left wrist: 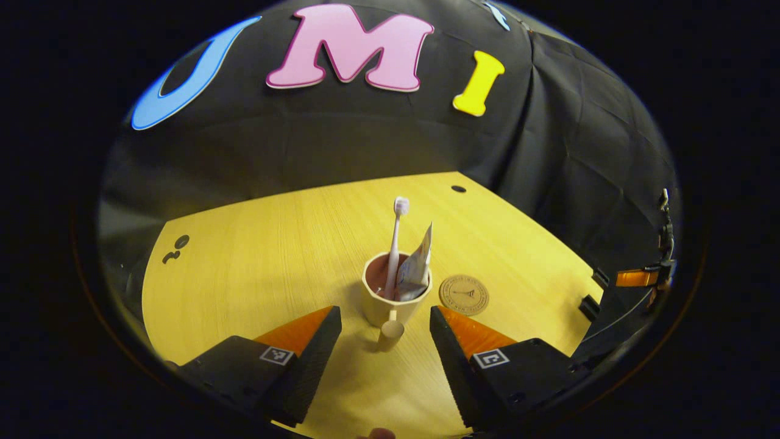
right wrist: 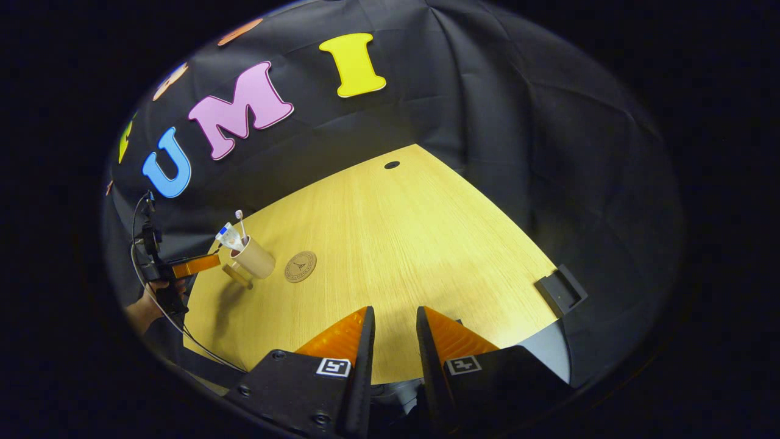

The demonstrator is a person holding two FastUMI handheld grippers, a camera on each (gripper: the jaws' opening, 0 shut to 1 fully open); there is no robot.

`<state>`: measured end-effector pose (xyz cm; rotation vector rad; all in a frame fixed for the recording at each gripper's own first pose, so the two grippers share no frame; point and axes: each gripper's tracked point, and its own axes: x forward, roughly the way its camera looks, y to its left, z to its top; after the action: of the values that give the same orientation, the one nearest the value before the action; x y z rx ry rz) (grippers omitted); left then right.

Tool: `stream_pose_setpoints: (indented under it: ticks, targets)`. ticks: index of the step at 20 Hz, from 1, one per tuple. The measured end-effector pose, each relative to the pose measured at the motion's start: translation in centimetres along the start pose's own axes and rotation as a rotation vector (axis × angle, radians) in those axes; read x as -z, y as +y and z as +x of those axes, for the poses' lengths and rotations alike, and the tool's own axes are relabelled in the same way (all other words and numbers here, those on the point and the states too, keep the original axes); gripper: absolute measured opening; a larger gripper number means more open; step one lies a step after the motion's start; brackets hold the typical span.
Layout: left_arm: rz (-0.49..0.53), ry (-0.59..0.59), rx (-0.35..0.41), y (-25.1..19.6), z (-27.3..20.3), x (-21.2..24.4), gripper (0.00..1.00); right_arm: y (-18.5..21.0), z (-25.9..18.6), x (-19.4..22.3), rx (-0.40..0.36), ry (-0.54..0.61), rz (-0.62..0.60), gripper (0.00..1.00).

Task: Put the toothbrush and toothpaste on the desktop into the cup, then pick up the cup and place it on the coaster on the desktop.

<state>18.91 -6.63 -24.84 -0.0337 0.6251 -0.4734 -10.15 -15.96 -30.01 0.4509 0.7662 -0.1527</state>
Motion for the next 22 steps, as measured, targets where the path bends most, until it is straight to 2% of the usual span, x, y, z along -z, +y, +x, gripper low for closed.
stream_pose_setpoints:
  ticks: [2, 7, 12, 13, 14, 15, 20, 21, 22]
  targets:
    - [0.03, 0.044, -0.013, 0.7, 0.6, 0.6, 0.91, -0.4, 0.3, 0.0, 0.005, 0.003, 0.009, 0.42]
    - [0.062, 0.178, 0.062, -0.6, 2.8, 2.5, 0.91, -1.7, 0.5, 0.3, 0.028, 0.011, 0.034, 0.42]
    - [0.095, 0.292, 0.074, -0.9, 5.7, 3.8, 0.89, -2.9, 0.5, 0.6, 0.054, 0.004, 0.075, 0.42]
    - [0.101, 0.323, 0.073, -0.7, 6.2, 4.4, 0.83, -3.1, 0.6, 0.7, 0.055, 0.004, 0.089, 0.42]
    - [0.108, 0.346, 0.072, -0.6, 6.7, 4.7, 0.87, -3.0, 0.4, 0.9, 0.05, 0.005, 0.104, 0.42]
    - [0.117, 0.361, 0.067, -0.5, 7.2, 4.8, 0.86, -3.0, 0.3, 1.0, 0.049, 0.003, 0.115, 0.42]
    - [0.163, 0.427, 0.058, -0.1, 8.5, 4.8, 0.69, -3.3, 0.3, 1.8, 0.059, 0.009, 0.149, 0.42]
    - [0.166, 0.44, 0.06, 0.0, 8.5, 4.8, 0.72, -3.2, 0.3, 2.0, 0.059, 0.012, 0.156, 0.42]
    - [0.169, 0.451, 0.057, 0.2, 8.5, 4.9, 0.65, -3.3, 0.1, 2.1, 0.062, 0.013, 0.159, 0.42]
